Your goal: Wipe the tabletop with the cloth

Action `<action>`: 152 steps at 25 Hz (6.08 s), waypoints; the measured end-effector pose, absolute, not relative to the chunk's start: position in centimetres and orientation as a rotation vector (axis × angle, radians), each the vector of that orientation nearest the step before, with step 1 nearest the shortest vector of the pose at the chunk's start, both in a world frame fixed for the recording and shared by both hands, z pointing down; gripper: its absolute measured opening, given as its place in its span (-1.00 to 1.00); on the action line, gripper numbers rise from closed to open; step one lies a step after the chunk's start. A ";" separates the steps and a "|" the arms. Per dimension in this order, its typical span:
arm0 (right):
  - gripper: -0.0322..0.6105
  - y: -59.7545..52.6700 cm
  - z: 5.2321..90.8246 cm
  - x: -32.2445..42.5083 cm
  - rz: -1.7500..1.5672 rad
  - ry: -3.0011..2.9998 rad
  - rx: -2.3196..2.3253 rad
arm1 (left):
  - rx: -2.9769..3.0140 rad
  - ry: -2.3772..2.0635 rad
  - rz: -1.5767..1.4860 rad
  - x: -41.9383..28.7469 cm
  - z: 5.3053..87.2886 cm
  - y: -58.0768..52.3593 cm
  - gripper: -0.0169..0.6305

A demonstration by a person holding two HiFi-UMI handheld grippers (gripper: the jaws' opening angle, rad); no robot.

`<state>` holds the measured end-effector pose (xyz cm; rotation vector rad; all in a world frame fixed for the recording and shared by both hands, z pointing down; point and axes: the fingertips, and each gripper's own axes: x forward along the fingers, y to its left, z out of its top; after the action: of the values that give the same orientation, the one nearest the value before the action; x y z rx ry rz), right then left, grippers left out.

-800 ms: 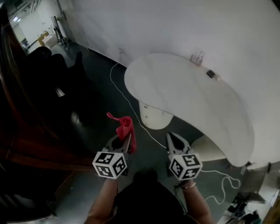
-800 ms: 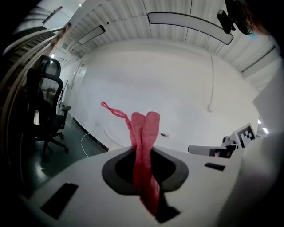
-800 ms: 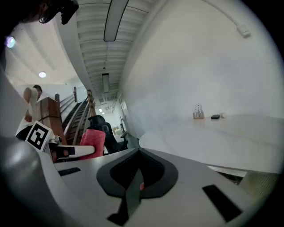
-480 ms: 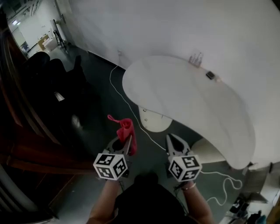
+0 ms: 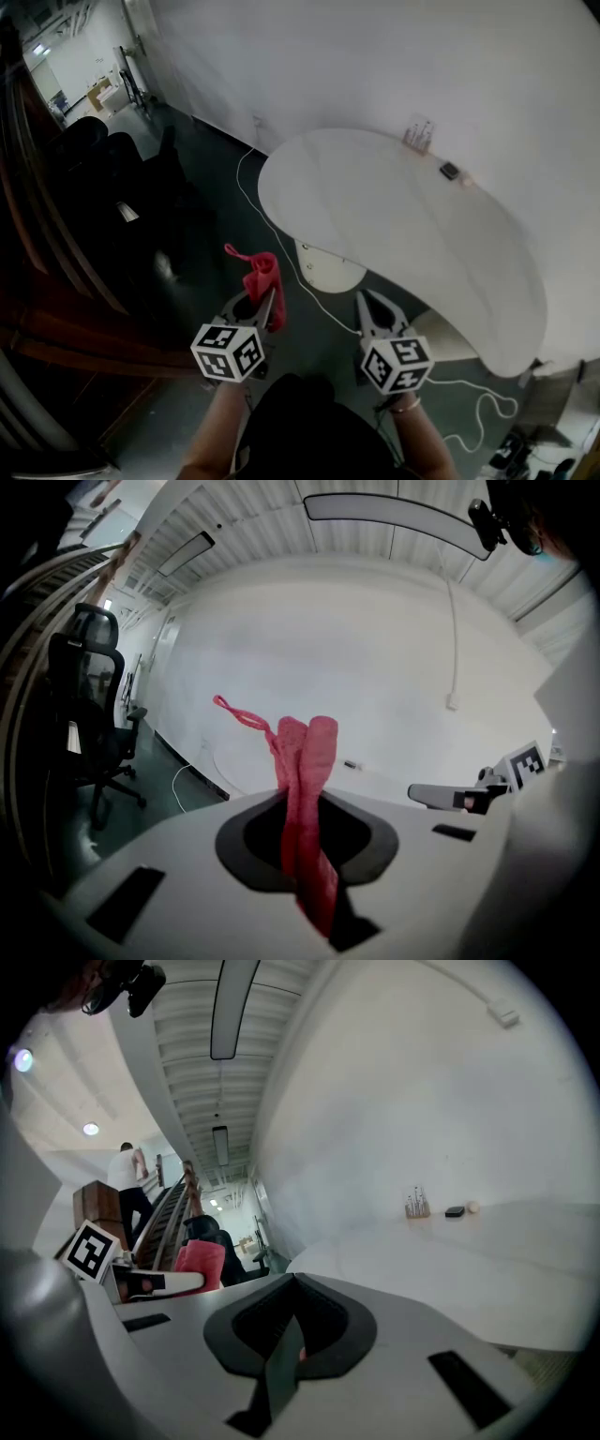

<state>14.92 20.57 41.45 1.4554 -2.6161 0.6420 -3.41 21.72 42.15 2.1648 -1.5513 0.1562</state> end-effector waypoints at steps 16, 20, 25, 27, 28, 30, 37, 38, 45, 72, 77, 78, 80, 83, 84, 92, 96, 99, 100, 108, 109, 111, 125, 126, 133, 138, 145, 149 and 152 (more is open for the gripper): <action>-0.89 11.3 43.4 13.0 0.707 -2.514 1.555 | 2.191 -1.430 0.243 -5.3 45.2 9.4 -0.82; -0.89 6.7 43.2 11.7 0.738 -2.446 1.675 | 2.212 -1.356 0.288 -7.3 45.9 4.1 -0.82; -0.89 2.2 43.3 10.7 0.766 -2.325 1.843 | 2.254 -1.205 0.325 -9.1 46.7 -1.0 -0.82; -0.89 1.2 43.5 10.8 0.771 -2.274 1.909 | 2.273 -1.147 0.336 -9.1 47.2 -2.5 -0.82; -0.89 0.9 43.5 10.9 0.777 -2.251 1.941 | 2.282 -1.119 0.349 -8.8 47.5 -3.1 -0.82; -0.89 0.5 43.7 11.4 0.796 -2.206 1.997 | 2.293 -1.068 0.389 -8.0 48.3 -4.0 -0.82; -0.89 1.3 45.0 13.8 0.819 -2.076 2.099 | 2.301 -0.930 0.462 -3.4 50.3 -4.7 -0.82; -0.89 1.6 45.2 14.2 0.823 -2.061 2.107 | 2.300 -0.909 0.464 -2.6 50.4 -4.6 -0.82; -0.89 3.5 45.6 17.4 0.853 -1.969 2.192 | 2.306 -0.666 0.507 6.1 50.6 -1.8 -0.82; -0.89 -2.7 48.5 10.4 0.888 -2.151 1.872 | 2.124 -0.829 0.766 -2.3 56.6 -4.1 -0.83; -0.89 -4.1 48.8 7.1 0.892 -2.218 1.767 | 2.007 -0.983 0.695 -10.2 56.9 -5.8 -0.83; -0.89 -4.2 48.8 6.6 0.891 -2.227 1.751 | 1.990 -1.011 0.688 -11.5 56.9 -6.0 -0.83; -0.89 -4.5 48.8 5.8 0.886 -2.243 1.724 | 1.962 -1.066 0.679 -13.8 56.9 -6.5 -0.83; -0.89 -4.7 48.7 5.1 0.878 -2.263 1.696 | 1.923 -1.151 0.690 -16.4 56.9 -6.9 -0.83; -0.89 -4.7 48.7 5.0 0.875 -2.267 1.688 | 1.913 -1.183 0.714 -17.2 56.9 -7.0 -0.82; -0.89 -4.0 48.2 7.3 0.861 -2.254 1.726 | 2.012 -1.237 0.737 -15.5 52.0 -8.3 -0.83; -0.89 -3.0 48.1 10.1 0.869 -2.188 1.809 | 2.128 -1.080 0.740 -8.2 50.5 -9.4 -0.83; -0.89 -2.2 48.1 13.0 0.872 -2.129 1.890 | 2.195 -0.916 0.725 -0.7 50.2 -9.9 -0.83; -0.89 -1.9 48.1 13.9 0.876 -2.110 1.918 | 2.220 -0.861 0.711 1.9 50.0 -9.9 -0.83; -0.89 -0.4 47.9 20.2 0.886 -1.937 2.128 | 2.283 -0.633 0.851 14.5 52.8 -8.9 -0.83; -0.89 -0.4 47.9 20.4 0.886 -1.930 2.135 | 2.278 -0.632 0.895 14.6 53.4 -9.0 -0.83; -0.89 -0.8 47.9 20.3 0.883 -1.929 2.132 | 2.269 -0.630 0.978 14.0 54.6 -9.3 -0.83; -0.89 -8.8 48.2 8.0 0.835 -2.191 1.791 | 2.120 -1.005 0.896 -6.1 55.7 -15.0 -0.82; -0.89 -9.3 48.2 6.8 0.824 -2.207 1.761 | 2.104 -1.040 0.887 -7.6 55.7 -15.2 -0.82; -0.89 -11.1 47.3 1.1 0.814 -2.294 1.671 | 1.986 -1.227 0.834 -15.9 55.7 -15.9 -0.82; -0.89 -10.5 47.1 1.4 0.814 -2.271 1.730 | 1.954 -1.317 0.822 -18.5 54.7 -16.7 -0.83; -0.89 -9.6 46.9 6.2 0.836 -2.184 1.888 | 2.097 -1.146 0.717 -11.2 50.9 -17.9 -0.82; -0.89 -9.1 46.7 9.1 0.847 -2.125 1.971 | 2.201 -0.994 0.747 -4.2 50.8 -17.6 -0.82; -0.89 -8.6 46.6 11.3 0.864 -2.074 2.033 | 2.257 -0.865 0.766 1.0 50.9 -16.9 -0.83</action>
<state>11.29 -8.59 46.61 2.0326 -2.0735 0.8643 1.03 -16.93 50.91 2.2569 -0.8651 0.7659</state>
